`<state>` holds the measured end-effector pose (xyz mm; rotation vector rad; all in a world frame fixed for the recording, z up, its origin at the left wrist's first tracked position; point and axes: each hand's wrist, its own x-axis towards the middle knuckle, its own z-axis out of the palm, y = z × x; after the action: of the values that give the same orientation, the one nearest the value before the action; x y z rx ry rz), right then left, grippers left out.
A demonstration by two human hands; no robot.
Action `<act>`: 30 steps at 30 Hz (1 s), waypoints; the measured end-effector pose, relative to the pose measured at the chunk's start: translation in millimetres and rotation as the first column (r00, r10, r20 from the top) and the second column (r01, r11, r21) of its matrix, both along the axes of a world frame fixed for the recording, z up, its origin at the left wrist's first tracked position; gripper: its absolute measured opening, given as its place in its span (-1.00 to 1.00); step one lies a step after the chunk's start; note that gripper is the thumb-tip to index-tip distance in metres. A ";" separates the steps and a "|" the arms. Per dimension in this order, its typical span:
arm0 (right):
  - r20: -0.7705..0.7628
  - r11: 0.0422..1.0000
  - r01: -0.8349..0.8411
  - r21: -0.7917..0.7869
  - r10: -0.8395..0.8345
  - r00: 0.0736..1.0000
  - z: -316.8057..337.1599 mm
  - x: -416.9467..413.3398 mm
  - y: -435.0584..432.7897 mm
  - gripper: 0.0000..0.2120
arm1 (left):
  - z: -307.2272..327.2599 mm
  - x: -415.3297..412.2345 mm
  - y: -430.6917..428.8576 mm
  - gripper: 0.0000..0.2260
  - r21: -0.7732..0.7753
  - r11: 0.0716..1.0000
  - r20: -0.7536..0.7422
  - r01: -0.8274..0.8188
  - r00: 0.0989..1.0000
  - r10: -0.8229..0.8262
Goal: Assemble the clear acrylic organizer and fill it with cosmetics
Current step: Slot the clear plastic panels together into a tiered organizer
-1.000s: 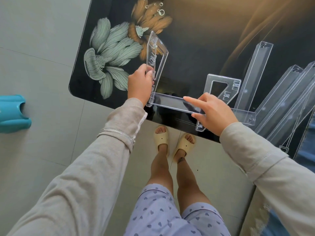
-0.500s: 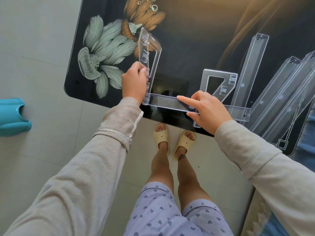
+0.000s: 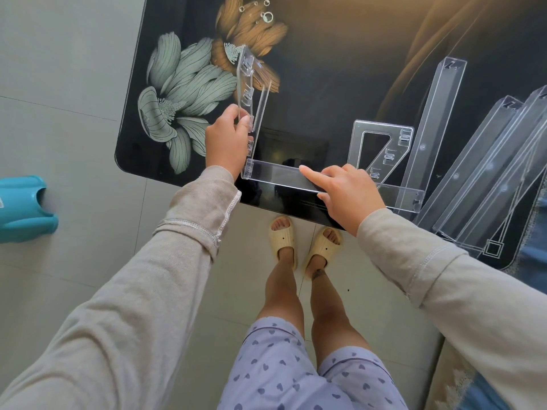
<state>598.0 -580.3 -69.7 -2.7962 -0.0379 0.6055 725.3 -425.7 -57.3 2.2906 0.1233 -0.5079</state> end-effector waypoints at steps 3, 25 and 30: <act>0.000 1.000 0.015 0.012 -0.015 1.000 -1.3 1.9 3.2 -0.48 | -1.1 -3.8 6.9 -0.87 0.003 1.000 -0.055 0.002 0.999 -0.002; 0.070 0.972 0.203 0.120 -0.212 0.975 -8.5 -4.0 11.2 -0.46 | -25.6 -12.0 49.5 -0.85 0.298 0.954 -0.013 -0.044 0.999 0.050; 0.105 0.710 0.619 0.335 -0.681 0.725 17.0 -35.2 -17.0 -0.65 | -12.7 -28.3 41.1 -0.61 0.317 0.947 0.264 -0.056 0.964 -0.032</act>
<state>562.8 -597.4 -52.7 -2.3383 0.7448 0.0882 697.1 -384.6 -70.1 2.6534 0.0920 -0.1750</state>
